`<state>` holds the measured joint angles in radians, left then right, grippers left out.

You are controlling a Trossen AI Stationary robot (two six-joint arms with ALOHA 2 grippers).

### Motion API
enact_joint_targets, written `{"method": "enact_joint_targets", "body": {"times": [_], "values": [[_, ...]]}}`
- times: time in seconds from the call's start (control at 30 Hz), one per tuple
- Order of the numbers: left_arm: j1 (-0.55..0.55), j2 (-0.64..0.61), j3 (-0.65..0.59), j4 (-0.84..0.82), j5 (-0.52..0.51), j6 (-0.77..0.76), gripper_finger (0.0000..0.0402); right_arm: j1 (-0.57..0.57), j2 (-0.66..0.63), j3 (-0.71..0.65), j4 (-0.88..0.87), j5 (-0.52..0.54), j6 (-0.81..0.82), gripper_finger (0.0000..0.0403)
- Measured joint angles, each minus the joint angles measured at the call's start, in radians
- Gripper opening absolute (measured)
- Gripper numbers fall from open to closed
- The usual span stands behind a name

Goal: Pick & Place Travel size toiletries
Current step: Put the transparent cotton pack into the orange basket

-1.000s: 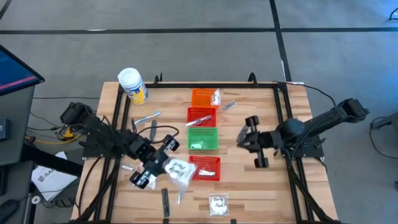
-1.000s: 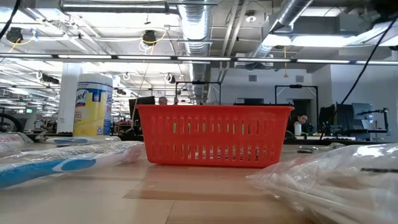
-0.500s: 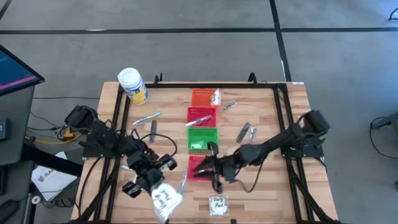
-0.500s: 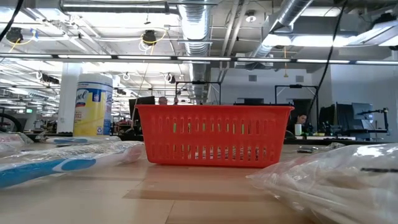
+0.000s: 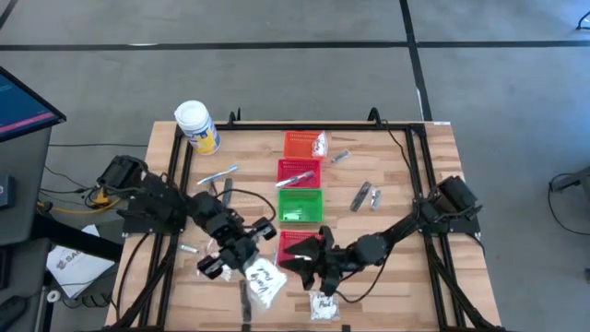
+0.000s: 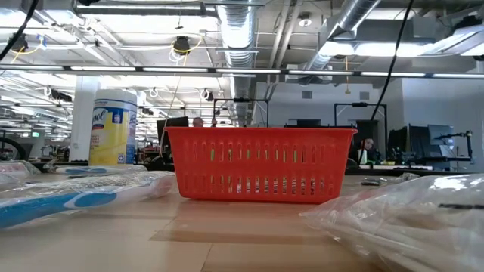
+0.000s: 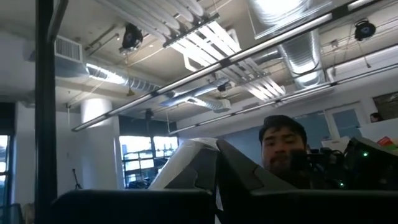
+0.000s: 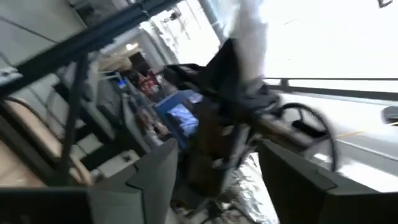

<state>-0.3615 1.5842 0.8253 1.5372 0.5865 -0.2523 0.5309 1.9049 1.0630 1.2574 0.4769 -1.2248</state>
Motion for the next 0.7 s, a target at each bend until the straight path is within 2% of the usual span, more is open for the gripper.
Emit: {"method": "enact_joint_targets", "body": {"times": [0.13,0.2,0.43,0.7], "values": [[0.003,0.024,0.020,0.004,0.020,-0.023,0.0000,-0.001,0.000,0.000,0.040,-0.009,-0.025,0.0251],[0.007,0.050,0.048,0.009,0.025,-0.038,0.0000,-0.001,-0.001,0.007,0.064,-0.052,-0.024,0.0257],[0.040,0.142,0.134,0.007,0.075,-0.137,0.0000,0.013,-0.002,0.060,0.002,-0.092,0.001,0.0260],[0.041,0.139,0.136,0.013,0.096,-0.147,0.0000,0.041,-0.002,0.064,0.013,-0.118,0.029,0.0260]]}}
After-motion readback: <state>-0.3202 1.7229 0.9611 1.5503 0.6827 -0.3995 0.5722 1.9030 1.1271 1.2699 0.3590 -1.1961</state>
